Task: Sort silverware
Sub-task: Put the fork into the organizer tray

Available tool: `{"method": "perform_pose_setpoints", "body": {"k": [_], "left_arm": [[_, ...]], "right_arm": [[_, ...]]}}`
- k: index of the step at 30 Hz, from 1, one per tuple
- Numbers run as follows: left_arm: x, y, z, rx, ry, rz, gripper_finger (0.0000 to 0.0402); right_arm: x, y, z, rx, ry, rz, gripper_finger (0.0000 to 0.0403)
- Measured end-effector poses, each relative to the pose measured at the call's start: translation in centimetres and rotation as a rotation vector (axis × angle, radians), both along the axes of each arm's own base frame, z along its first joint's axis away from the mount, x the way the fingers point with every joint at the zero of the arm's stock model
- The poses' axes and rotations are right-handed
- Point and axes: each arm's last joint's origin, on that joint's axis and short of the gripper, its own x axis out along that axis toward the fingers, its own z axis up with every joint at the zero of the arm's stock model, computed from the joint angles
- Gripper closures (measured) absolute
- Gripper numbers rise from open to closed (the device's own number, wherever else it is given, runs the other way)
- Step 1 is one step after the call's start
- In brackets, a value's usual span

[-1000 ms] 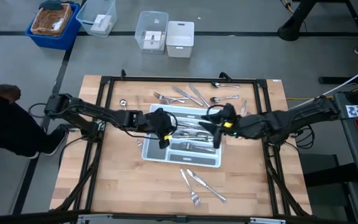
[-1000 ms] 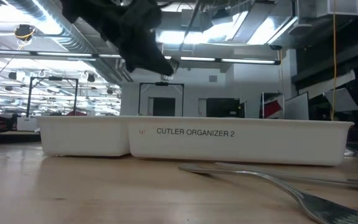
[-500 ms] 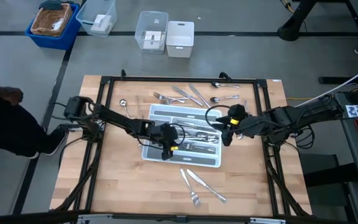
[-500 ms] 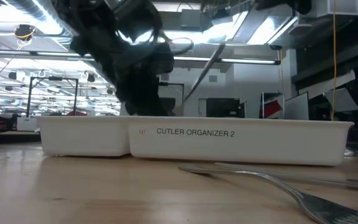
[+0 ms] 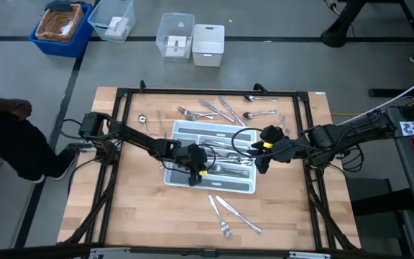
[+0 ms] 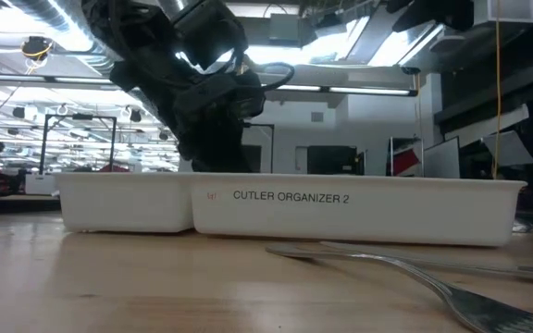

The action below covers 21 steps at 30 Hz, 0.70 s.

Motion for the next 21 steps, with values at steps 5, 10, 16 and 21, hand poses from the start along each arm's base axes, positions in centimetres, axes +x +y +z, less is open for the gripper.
{"method": "perform_pose_setpoints", "body": {"k": [5, 10, 16, 21], "left_arm": [[0.0, 0.6, 2.3, -0.101, -0.006, 0.107, 0.0305], [-2.1, 2.1, 6.4, -0.216, 0.064, 0.227, 0.0315], [-7.2, 2.7, 10.7, -0.409, 0.238, 0.37, 0.0327], [-11.6, 2.6, 12.1, -0.38, 0.396, 0.517, 0.0329]], "right_arm": [[0.0, 0.0, 0.0, 0.001, 0.0, 0.0, 0.0255], [0.0, 0.0, 0.0, -0.001, 0.006, 0.0, 0.0255], [-0.1, 0.0, -0.1, -0.002, 0.009, 0.0, 0.0255], [-0.2, -0.1, -0.2, -0.012, 0.029, 0.003, 0.0255]]}}
